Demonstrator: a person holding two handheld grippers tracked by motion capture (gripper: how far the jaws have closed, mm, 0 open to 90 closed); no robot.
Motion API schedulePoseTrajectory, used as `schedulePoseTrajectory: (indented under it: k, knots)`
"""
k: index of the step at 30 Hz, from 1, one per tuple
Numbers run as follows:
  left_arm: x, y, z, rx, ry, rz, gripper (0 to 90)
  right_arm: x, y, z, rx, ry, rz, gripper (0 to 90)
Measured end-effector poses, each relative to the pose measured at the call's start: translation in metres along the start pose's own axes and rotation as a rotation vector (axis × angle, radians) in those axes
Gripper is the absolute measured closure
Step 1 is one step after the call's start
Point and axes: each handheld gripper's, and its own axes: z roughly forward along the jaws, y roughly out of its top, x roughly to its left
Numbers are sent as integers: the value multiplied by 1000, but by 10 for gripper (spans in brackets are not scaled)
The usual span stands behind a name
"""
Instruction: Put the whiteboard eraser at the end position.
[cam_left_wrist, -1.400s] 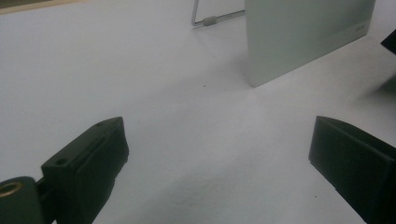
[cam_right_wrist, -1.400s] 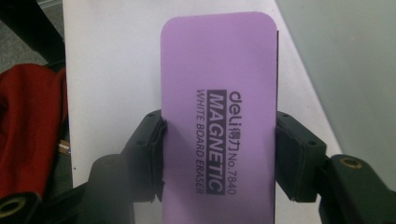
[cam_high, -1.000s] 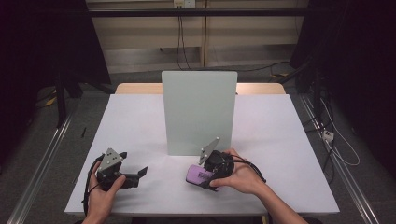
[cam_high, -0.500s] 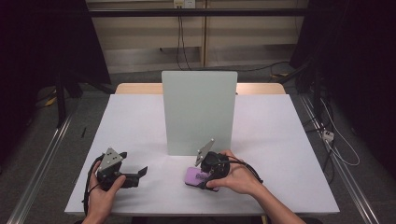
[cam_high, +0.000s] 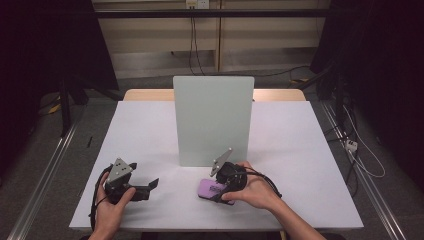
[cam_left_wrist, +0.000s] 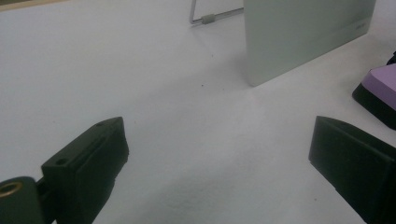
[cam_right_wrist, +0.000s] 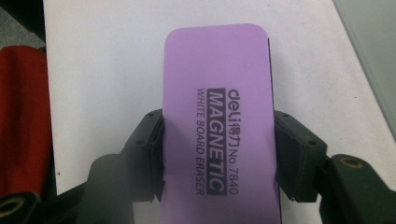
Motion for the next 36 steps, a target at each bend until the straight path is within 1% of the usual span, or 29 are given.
schedulePoseTrajectory:
  k: [9, 10, 11, 12, 15, 18, 19, 21, 24, 25, 26, 29, 30, 31, 34, 36]
  knots:
    - [0, -1, 0, -1, 2, -12, 43, 0, -1, 0, -17, 4, 3, 403]
    - [0, -1, -1, 0, 3, -8, 43, 0, -1, 1, -13, 3, -4, 398]
    - [0, -1, -1, 0, 3, -6, 43, 0, -1, 1, -12, 2, -12, 383]
    - [0, -1, -1, 0, 4, -8, 44, -1, -1, 1, -12, -4, -3, 362]
    - [0, -1, -2, -2, 5, -11, 43, -2, -1, 2, -9, -1, -3, 309]
    - [1, -2, -2, -2, 5, -12, 43, -2, 0, 4, -10, 11, -3, 225]
    - [1, -2, -2, -3, 6, -13, 43, -2, 0, 4, -11, 3, -2, 185]
    - [1, -2, -2, -4, 4, -7, 43, -1, 0, 3, -21, -12, -4, 122]
    - [0, -2, -2, 2, 3, -1, 43, -2, -1, 0, -48, -15, -9, 99]
    - [-1, -3, -2, 2, -4, -5, 43, -2, -1, -1, -51, -15, -2, 85]
    - [-1, -3, -2, 6, -4, 2, 43, -2, -1, -2, -60, -21, -1, 80]
    - [-2, -3, -2, 0, -6, -5, 43, -3, -1, -4, -93, -33, 6, 93]
    - [-1, -2, -3, 0, -5, -1, 43, -3, -1, -5, -98, -37, 10, 89]
    - [-1, -3, -3, -2, -1, -3, 43, -3, -1, -7, -109, -49, 14, 88]
    - [-1, -2, -3, -10, 8, -11, 43, -3, -2, -11, -127, -65, 27, 92]
    - [0, -2, -3, -9, 6, -10, 43, -4, -3, -14, -160, -61, 27, 90]
